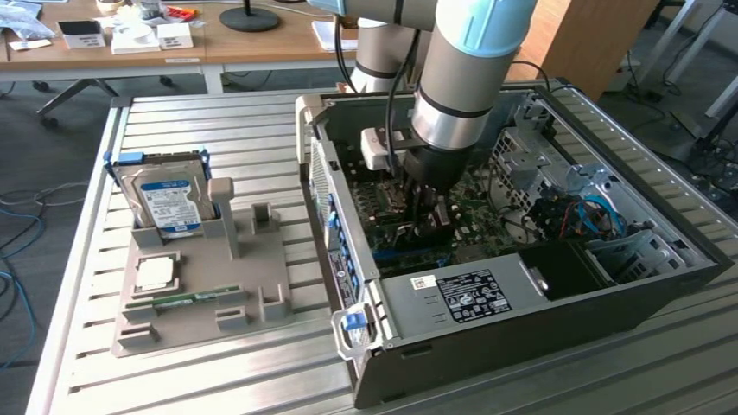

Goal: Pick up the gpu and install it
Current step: 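Insert the gpu into the slot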

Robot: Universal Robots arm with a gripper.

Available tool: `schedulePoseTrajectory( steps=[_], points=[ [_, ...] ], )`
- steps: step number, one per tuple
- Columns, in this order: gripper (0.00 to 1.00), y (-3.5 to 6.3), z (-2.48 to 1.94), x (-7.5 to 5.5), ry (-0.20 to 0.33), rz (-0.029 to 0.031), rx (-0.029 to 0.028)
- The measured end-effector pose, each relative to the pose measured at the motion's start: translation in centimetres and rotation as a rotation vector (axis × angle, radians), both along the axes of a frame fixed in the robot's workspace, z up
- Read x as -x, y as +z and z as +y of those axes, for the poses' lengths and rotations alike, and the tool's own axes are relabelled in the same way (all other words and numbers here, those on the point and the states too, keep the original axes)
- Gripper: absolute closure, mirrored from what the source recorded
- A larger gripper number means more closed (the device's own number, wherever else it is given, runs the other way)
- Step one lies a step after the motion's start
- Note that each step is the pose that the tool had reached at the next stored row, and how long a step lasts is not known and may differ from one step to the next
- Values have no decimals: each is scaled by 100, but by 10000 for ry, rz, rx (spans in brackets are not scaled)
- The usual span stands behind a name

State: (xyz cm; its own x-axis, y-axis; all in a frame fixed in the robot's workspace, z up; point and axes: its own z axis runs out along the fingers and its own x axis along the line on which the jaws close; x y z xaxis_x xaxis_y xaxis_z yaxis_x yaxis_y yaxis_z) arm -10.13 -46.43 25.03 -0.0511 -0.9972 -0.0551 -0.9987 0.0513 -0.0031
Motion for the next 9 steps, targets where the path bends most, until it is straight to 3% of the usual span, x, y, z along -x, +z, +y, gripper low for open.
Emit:
schedulePoseTrajectory(
  steps=[6,9],
  points=[
    [60,0,0,0,0,0,0],
    [67,2,-1,0,0,2,7]
  ],
)
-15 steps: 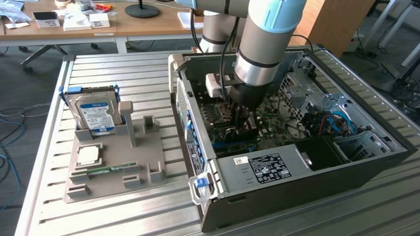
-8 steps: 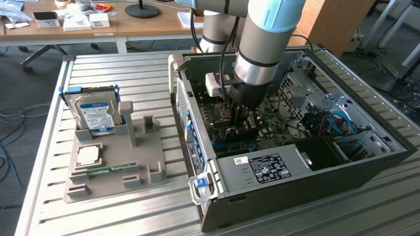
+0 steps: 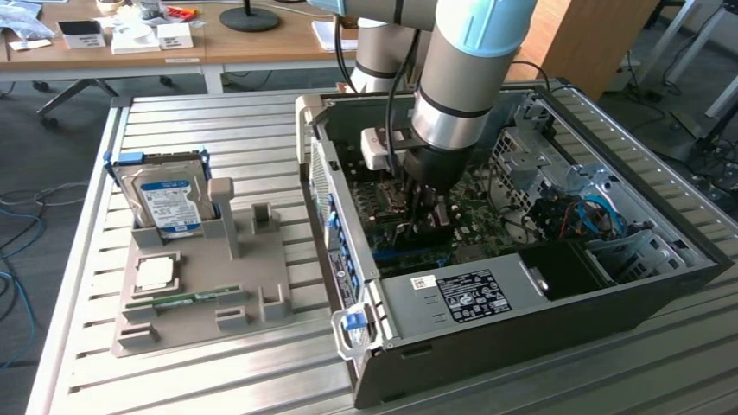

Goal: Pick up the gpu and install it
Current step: 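Insert the gpu into the slot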

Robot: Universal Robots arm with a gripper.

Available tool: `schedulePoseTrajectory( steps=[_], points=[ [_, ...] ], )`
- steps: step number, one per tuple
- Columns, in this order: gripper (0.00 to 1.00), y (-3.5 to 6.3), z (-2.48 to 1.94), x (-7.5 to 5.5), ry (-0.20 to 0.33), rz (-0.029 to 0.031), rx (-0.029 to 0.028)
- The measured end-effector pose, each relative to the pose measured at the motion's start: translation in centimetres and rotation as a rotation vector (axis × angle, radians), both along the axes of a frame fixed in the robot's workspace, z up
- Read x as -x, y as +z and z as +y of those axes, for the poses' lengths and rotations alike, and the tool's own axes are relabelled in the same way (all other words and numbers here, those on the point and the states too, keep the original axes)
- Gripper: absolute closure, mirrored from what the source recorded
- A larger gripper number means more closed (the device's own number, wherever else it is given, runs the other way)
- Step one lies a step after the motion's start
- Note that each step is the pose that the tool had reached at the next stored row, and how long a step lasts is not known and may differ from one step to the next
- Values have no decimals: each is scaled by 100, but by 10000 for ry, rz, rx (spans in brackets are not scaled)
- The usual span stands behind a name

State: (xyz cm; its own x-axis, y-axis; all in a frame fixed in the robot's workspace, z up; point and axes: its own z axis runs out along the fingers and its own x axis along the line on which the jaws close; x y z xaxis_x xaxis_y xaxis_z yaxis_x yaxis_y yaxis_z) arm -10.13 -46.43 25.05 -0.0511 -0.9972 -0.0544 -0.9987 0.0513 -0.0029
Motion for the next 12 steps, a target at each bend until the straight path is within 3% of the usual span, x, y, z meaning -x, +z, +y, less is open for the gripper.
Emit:
schedulePoseTrajectory(
  steps=[1,12],
  points=[
    [73,0,0,0,0,0,-4],
    [73,-5,0,18,3,-5,-8]
  ],
)
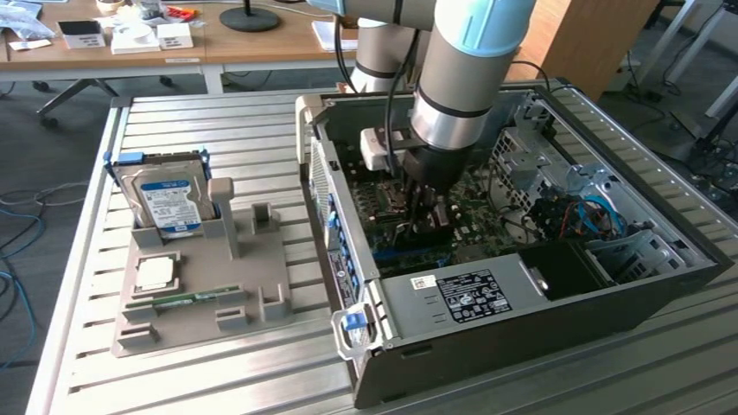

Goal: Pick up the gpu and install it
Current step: 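Insert the gpu into the slot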

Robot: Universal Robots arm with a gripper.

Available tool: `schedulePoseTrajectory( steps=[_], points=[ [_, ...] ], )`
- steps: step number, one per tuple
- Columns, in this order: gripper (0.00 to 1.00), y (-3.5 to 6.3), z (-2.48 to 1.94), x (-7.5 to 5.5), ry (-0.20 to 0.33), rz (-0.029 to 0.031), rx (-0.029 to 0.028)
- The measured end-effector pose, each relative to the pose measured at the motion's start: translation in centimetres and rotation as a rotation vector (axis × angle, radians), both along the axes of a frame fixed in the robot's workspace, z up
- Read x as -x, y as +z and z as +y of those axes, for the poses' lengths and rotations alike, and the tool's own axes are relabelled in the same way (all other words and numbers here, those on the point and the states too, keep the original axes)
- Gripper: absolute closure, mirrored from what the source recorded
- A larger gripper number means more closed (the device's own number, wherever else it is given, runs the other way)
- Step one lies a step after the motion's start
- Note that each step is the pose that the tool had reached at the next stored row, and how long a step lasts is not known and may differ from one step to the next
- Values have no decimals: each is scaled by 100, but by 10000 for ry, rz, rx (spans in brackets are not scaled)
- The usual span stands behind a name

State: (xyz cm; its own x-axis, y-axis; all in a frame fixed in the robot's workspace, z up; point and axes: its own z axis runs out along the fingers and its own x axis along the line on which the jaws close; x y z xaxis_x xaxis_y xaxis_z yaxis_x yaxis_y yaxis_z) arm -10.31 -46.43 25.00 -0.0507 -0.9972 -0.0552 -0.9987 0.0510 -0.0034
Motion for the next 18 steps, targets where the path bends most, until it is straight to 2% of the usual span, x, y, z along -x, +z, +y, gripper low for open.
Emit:
schedulePoseTrajectory(
  steps=[18],
  points=[
    [73,-11,-6,23,-3,3,1]
  ],
)
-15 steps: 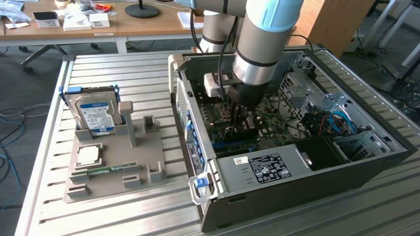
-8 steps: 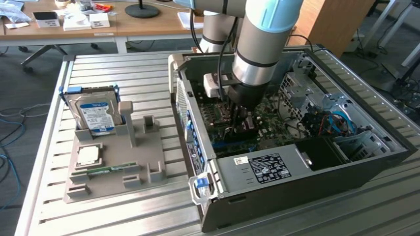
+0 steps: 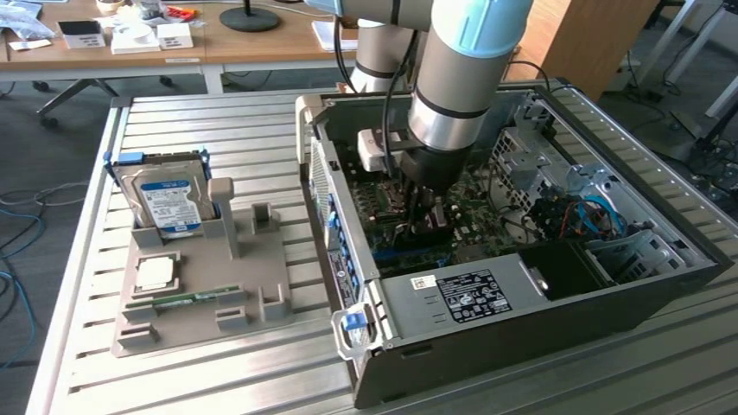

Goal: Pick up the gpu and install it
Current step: 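Insert the gpu into the slot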

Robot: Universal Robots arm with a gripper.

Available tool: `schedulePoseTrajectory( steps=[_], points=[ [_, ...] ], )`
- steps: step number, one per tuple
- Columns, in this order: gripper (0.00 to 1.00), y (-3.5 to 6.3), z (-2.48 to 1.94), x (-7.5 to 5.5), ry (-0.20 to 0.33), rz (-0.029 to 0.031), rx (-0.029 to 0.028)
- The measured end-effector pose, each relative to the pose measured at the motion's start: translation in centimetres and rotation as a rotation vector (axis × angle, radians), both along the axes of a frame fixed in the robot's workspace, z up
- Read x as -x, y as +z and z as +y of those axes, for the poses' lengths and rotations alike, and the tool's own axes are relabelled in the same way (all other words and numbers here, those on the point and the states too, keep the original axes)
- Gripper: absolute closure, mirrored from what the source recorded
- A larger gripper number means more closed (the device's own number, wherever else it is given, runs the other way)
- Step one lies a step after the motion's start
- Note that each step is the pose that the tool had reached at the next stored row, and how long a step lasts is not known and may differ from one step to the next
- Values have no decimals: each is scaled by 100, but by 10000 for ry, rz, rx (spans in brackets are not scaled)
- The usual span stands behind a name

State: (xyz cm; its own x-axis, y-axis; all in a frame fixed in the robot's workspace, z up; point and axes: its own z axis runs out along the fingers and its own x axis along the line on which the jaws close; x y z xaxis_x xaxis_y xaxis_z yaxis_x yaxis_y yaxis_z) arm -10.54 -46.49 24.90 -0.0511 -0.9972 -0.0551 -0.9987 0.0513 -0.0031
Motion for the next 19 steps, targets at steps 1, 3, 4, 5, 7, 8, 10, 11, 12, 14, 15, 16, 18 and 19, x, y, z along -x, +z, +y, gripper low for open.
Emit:
schedulePoseTrajectory(
  steps=[1,3,4,5,7,8,10,11,12,14,15,16,18,19],
  points=[
    [73,0,0,0,-1,-1,0],
    [73,-6,2,2,-3,1,-21],
    [72,-6,2,2,-4,-4,-16],
    [72,-5,1,1,-4,-6,-11],
    [66,-1,0,0,0,-1,-1],
    [66,-1,0,0,-1,-1,-1],
    [66,0,0,0,-1,0,-1],
    [66,-1,0,0,-1,-1,-1],
    [66,0,0,0,0,-1,-1],
    [66,0,0,0,-1,-1,-1],
    [66,-1,0,0,-1,-1,-1],
    [66,0,0,0,-1,0,-1],
    [66,-1,0,0,-1,-1,-3],
    [66,-1,0,0,-1,-1,-3]
  ],
)
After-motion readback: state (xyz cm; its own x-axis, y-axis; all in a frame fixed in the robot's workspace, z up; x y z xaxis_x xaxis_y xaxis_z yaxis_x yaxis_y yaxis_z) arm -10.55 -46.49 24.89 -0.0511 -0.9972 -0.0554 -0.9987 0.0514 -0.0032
